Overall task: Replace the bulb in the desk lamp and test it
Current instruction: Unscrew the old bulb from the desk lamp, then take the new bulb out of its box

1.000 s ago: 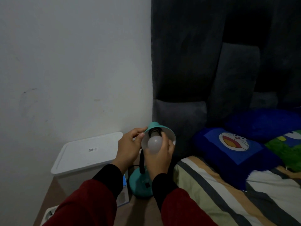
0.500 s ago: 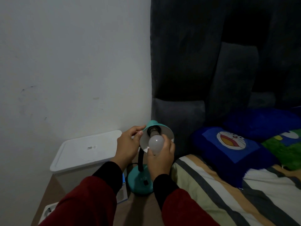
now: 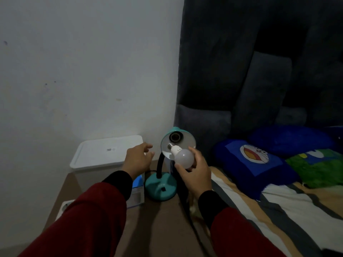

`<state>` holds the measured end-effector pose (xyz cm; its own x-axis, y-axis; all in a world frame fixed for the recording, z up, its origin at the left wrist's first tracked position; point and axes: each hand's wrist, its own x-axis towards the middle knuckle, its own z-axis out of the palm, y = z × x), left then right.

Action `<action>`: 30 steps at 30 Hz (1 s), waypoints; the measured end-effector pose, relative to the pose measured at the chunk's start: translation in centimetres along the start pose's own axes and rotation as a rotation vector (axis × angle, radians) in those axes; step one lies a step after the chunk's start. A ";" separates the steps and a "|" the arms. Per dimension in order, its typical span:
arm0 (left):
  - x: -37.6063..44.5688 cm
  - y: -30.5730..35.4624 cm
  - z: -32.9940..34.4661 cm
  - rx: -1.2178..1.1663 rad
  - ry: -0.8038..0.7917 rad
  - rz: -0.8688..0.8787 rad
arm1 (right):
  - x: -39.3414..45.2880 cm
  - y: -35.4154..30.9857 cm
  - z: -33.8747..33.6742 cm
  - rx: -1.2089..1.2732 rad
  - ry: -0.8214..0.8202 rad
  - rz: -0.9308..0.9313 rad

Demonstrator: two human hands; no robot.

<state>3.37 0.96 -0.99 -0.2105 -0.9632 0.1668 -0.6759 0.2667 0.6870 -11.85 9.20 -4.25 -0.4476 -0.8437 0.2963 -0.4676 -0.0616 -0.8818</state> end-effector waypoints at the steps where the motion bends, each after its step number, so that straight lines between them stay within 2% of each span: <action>1: -0.4 -0.7 -0.1 0.070 -0.025 -0.006 | -0.2 0.0 -0.4 -0.011 -0.024 -0.008; 4: -1.4 -3.4 0.1 0.248 -0.109 -0.028 | -0.5 0.3 -1.0 -0.039 -0.105 -0.044; 7: -2.1 -6.5 1.0 0.359 -0.169 -0.063 | -0.7 1.0 -1.0 -0.099 -0.282 -0.031; 11: -3.0 -9.2 2.5 0.460 -0.174 -0.072 | -0.7 2.6 0.4 -0.240 -0.544 0.016; 15: -3.0 -10.8 3.6 0.527 -0.161 -0.029 | -0.6 4.8 3.1 -0.293 -0.723 0.097; 19: -2.9 -12.2 4.2 0.495 -0.113 0.023 | -0.6 6.8 6.0 -0.318 -0.789 0.132; 25: -2.7 -14.8 4.6 0.296 0.002 0.130 | -1.1 8.8 9.4 -0.318 -0.851 0.097; 30: -2.6 -15.6 5.1 0.129 0.108 0.107 | -1.2 9.8 10.4 -0.307 -0.855 0.078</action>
<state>10.90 -0.54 -15.75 -0.2137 -0.9250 0.3141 -0.7403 0.3631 0.5657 -7.93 4.05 -17.09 0.1741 -0.9547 -0.2414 -0.6969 0.0537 -0.7151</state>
